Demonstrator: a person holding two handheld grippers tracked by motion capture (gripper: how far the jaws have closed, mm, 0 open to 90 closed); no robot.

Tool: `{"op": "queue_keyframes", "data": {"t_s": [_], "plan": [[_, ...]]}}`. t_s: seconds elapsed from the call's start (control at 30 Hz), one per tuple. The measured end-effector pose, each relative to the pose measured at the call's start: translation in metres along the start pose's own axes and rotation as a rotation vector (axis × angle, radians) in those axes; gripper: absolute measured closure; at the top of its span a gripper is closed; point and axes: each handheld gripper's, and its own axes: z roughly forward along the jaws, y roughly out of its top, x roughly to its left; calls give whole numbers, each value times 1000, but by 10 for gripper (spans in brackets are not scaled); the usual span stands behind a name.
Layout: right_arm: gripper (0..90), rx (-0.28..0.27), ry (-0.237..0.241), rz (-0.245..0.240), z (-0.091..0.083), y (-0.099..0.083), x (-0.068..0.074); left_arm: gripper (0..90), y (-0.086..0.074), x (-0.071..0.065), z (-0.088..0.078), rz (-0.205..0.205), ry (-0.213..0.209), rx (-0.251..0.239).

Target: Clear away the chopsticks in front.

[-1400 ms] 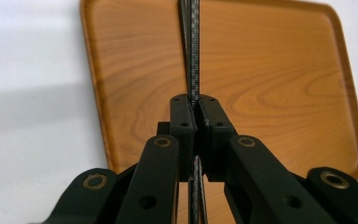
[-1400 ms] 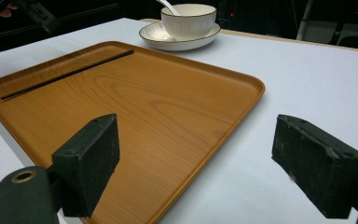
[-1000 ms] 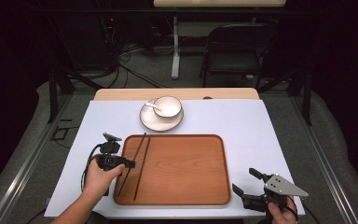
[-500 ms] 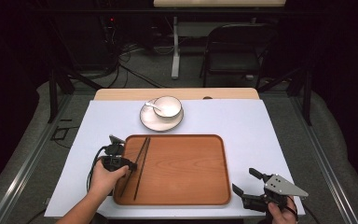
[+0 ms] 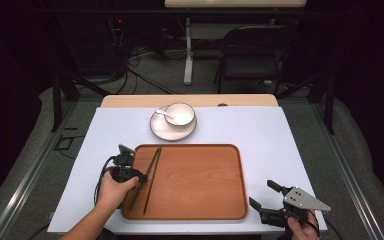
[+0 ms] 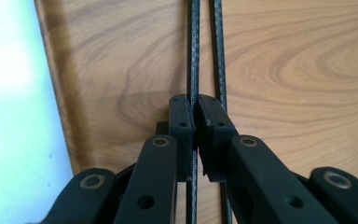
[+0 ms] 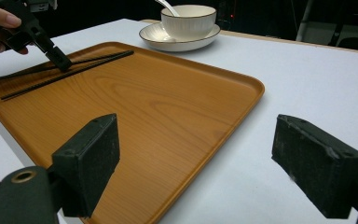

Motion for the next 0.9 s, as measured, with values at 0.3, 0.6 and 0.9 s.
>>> {"op": "queue_keyframes", "data": {"t_s": [0.3,0.6,0.9], "plan": [[145,0,-1,-3,0,0,0,829,0,1,0,-4,-3,-5],[145,-1,-2,-2,0,0,0,784,-5,0,-7,7,-19,-42],[145,-1,-2,-3,0,0,0,568,-25,8,-30,67,-122,-262]]}}
